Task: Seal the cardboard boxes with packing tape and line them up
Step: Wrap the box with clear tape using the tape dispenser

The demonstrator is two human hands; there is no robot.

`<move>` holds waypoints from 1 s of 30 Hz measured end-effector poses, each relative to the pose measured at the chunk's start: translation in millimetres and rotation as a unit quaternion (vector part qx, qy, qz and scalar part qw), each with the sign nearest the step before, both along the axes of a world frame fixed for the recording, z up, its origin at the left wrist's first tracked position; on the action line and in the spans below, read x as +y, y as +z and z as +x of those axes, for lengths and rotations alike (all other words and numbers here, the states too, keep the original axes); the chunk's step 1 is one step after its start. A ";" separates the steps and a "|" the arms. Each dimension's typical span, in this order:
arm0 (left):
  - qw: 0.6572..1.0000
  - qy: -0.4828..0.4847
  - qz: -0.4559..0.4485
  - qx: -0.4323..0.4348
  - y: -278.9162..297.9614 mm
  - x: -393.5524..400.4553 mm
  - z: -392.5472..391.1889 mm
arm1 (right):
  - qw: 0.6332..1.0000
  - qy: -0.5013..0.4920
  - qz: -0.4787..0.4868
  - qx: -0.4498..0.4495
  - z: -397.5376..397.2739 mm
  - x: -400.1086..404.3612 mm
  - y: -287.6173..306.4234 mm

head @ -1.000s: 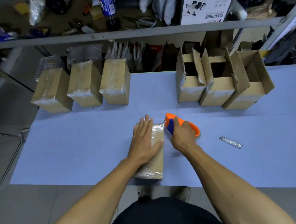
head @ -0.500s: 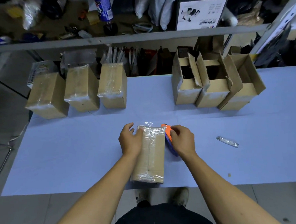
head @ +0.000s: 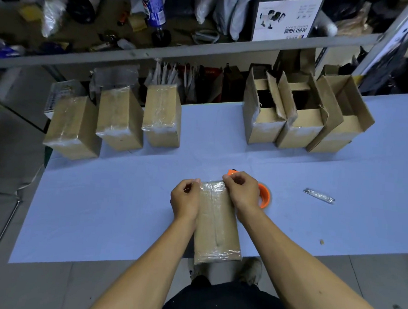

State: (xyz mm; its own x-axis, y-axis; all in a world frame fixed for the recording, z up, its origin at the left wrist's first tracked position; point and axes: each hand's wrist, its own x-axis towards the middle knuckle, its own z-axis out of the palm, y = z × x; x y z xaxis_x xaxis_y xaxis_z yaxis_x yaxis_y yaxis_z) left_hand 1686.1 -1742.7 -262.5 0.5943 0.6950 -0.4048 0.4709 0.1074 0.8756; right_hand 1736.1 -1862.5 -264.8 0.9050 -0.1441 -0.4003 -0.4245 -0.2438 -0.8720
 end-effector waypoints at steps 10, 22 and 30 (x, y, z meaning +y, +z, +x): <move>0.982 0.042 0.105 -0.150 60.4 13.4 37.1 | 0.986 -0.010 0.026 -0.165 26.1 20.4 60.9; 0.992 -0.030 -0.029 -0.117 10.3 0.2 -13.9 | 0.992 0.047 0.016 -0.116 -22.5 22.7 24.1; 0.997 -0.010 0.077 -0.003 18.5 1.7 -6.0 | 0.989 0.087 0.011 -0.120 -11.3 18.5 28.1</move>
State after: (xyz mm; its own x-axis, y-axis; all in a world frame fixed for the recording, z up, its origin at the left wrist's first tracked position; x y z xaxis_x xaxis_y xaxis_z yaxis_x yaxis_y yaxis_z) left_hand 1680.0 -1741.0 -244.0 0.6110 0.7368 -0.2896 0.4656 -0.0386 0.8842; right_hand 1724.9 -1844.0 -236.6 0.9845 0.0279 -0.1730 -0.1588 -0.2753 -0.9482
